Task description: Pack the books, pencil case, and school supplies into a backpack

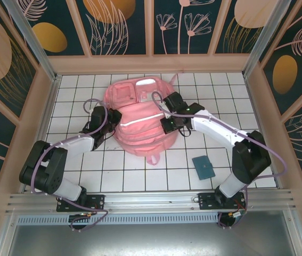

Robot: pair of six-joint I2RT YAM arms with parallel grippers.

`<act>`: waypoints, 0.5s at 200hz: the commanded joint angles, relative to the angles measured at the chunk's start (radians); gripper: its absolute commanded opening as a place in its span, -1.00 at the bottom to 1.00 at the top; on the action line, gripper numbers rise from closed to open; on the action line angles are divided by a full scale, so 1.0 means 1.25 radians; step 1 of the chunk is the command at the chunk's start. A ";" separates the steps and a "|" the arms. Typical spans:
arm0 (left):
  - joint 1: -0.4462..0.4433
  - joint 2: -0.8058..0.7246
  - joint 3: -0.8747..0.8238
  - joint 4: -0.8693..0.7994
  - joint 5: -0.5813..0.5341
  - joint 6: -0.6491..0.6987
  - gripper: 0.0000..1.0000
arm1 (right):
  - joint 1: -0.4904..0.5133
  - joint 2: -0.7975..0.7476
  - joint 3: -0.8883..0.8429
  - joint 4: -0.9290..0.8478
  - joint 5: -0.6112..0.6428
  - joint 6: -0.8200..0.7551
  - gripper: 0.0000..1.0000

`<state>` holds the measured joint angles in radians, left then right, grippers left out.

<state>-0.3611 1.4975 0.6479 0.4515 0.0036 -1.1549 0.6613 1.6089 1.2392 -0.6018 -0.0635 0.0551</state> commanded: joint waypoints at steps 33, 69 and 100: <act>0.006 -0.021 0.013 0.105 -0.153 -0.071 -1.00 | 0.066 -0.042 -0.025 -0.021 -0.122 -0.022 -1.00; -0.017 -0.004 0.022 0.120 -0.167 -0.091 -1.00 | 0.136 -0.005 0.005 0.001 -0.123 0.007 -1.00; -0.023 -0.009 0.020 0.118 -0.172 -0.100 -1.00 | 0.182 0.031 0.039 0.063 -0.095 0.055 -1.00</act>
<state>-0.3840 1.4986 0.6468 0.4438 -0.1387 -1.1999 0.8268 1.6146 1.2373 -0.5690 -0.1238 0.0769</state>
